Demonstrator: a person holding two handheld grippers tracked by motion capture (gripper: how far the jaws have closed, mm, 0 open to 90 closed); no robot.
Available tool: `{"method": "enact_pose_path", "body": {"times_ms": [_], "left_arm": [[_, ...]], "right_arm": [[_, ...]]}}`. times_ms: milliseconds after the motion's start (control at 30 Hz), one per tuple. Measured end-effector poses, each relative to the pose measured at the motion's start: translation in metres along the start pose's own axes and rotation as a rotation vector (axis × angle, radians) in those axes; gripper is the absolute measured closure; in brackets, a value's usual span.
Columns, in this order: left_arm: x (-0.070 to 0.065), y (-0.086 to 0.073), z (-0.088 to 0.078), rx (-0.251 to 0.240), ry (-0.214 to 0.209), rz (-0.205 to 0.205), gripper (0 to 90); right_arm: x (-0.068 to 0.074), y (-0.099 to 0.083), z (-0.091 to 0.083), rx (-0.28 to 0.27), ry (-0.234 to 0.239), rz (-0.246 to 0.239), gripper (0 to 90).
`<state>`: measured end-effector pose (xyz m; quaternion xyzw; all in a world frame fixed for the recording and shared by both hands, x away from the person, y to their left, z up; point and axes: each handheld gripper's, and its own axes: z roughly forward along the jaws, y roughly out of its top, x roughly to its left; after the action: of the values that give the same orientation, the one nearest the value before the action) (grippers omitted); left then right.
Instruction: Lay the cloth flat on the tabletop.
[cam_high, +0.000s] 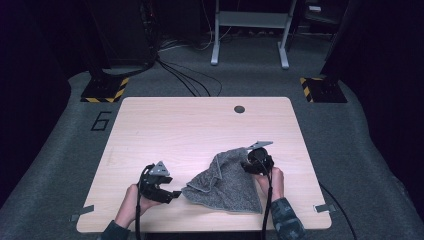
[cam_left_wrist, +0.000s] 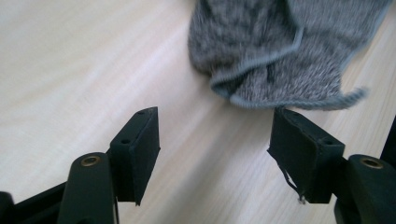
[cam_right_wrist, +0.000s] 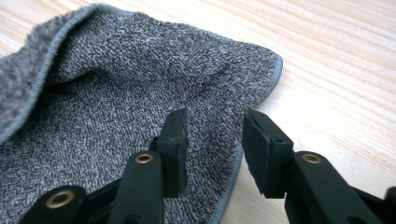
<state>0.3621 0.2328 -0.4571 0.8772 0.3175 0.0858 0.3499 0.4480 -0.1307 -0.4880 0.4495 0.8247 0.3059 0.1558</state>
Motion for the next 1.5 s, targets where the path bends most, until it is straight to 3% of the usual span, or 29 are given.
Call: {"method": "enact_pose_path", "body": {"times_ms": [100, 200, 400, 500, 600, 700, 733, 800, 833, 900, 1000, 1133, 1233, 1500], "left_arm": [[-0.008, 0.015, -0.006, -0.017, 0.025, 0.036, 29.2], [-0.016, 0.027, -0.004, -0.042, 0.020, 0.061, 28.3], [-0.042, 0.055, 0.039, -0.019, -0.024, 0.155, 28.3], [-0.050, 0.065, 0.061, -0.007, -0.039, 0.172, 28.3], [-0.054, 0.073, 0.079, 0.001, -0.023, 0.187, 29.0], [-0.052, 0.076, 0.086, -0.005, 0.000, 0.186, 36.9], [-0.051, 0.076, 0.086, -0.009, 0.019, 0.178, 42.7], [-0.049, 0.076, 0.087, -0.008, 0.017, 0.172, 54.2], [-0.044, 0.075, 0.086, -0.022, 0.027, 0.147, 63.0], [-0.038, 0.073, 0.083, -0.034, 0.030, 0.126, 72.4], [-0.028, 0.069, 0.078, -0.064, 0.018, 0.094, 83.9], [-0.015, 0.063, 0.072, -0.088, 0.036, 0.046, 86.5], [-0.004, 0.059, 0.067, -0.097, 0.048, 0.013, 86.6], [0.020, 0.048, 0.054, -0.104, 0.096, -0.039, 86.8]], "right_arm": [[-0.006, 0.000, 0.000, -0.004, 0.015, 0.020, 53.9], [-0.009, 0.000, 0.000, 0.001, 0.024, 0.032, 52.4], [-0.011, 0.002, 0.004, 0.003, 0.028, 0.032, 49.3], [-0.014, 0.005, 0.007, 0.002, 0.041, 0.041, 48.6], [-0.018, 0.011, 0.010, 0.006, 0.038, 0.041, 48.5], [-0.024, 0.019, 0.014, 0.006, 0.042, 0.051, 48.4], [-0.026, 0.023, 0.016, 0.006, 0.035, 0.047, 48.4], [-0.031, 0.029, 0.022, 0.010, 0.039, 0.053, 48.4], [-0.032, 0.032, 0.025, 0.009, 0.018, 0.034, 48.6], [-0.035, 0.036, 0.031, 0.020, 0.029, 0.038, 49.6], [-0.036, 0.040, 0.040, 0.043, 0.021, 0.016, 60.5], [-0.031, 0.037, 0.046, 0.077, 0.039, -0.001, 69.4], [-0.027, 0.032, 0.045, 0.070, 0.039, -0.018, 73.2], [-0.013, 0.010, 0.029, 0.066, 0.054, -0.041, 74.3]]}}
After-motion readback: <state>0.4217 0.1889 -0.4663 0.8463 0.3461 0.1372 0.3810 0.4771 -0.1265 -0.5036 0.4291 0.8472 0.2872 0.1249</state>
